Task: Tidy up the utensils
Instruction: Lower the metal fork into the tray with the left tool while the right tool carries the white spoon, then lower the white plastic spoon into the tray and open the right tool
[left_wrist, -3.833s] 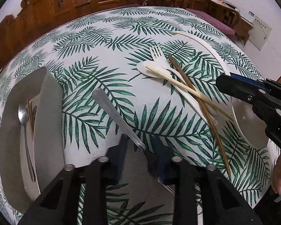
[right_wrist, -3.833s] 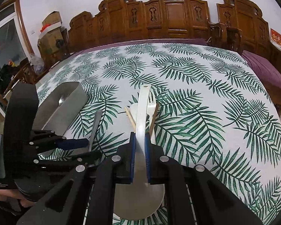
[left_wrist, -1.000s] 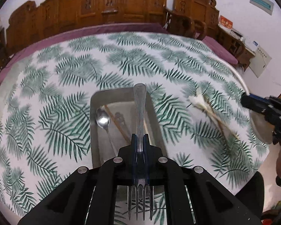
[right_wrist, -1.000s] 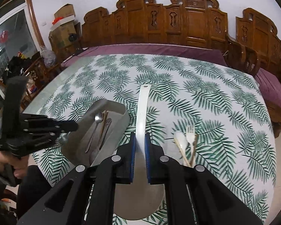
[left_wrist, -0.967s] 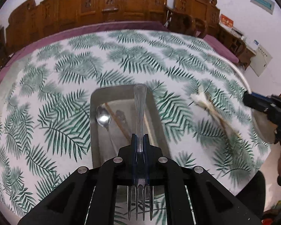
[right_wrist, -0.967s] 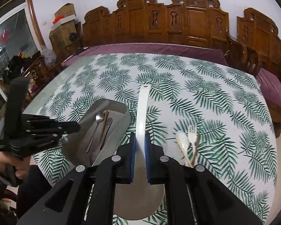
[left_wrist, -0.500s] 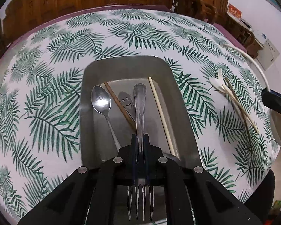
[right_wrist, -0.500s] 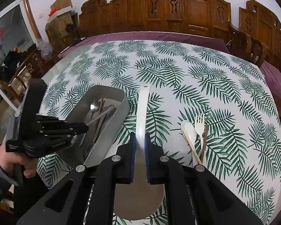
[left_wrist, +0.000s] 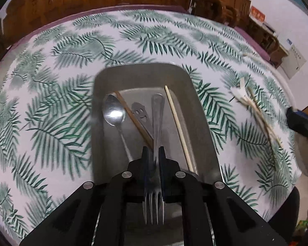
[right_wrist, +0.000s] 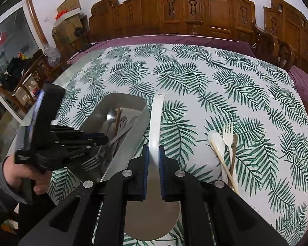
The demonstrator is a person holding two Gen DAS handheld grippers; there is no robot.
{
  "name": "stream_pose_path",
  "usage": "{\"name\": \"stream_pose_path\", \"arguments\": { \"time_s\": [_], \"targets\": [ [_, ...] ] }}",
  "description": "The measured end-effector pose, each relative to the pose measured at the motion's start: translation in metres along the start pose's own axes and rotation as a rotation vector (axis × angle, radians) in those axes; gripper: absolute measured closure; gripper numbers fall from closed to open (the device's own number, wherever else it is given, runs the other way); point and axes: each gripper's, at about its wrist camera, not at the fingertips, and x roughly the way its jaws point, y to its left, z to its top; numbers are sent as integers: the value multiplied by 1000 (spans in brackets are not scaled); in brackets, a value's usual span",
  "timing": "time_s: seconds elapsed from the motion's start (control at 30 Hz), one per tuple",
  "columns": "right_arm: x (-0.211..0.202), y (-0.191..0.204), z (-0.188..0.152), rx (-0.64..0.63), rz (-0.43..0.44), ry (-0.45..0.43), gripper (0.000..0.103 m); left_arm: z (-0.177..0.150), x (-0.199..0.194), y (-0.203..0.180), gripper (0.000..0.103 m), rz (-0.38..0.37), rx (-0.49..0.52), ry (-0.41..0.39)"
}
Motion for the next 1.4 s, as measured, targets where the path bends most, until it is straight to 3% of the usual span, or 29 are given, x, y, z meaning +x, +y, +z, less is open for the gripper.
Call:
{"name": "stream_pose_path", "arguments": {
  "time_s": [0.17, 0.53, 0.9, 1.4],
  "targets": [
    [11, 20, 9, -4, 29, -2, 92, -12, -48, 13, 86, -13, -16, -87],
    [53, 61, 21, 24, 85, 41, 92, -38, -109, 45, 85, 10, -50, -185],
    [101, 82, 26, 50, 98, 110, 92, -50, -123, 67, 77, 42, -83, -203],
    [131, 95, 25, 89, 93, 155, 92, -60, -128, 77, 76, 65, -103, -196]
  ]
}}
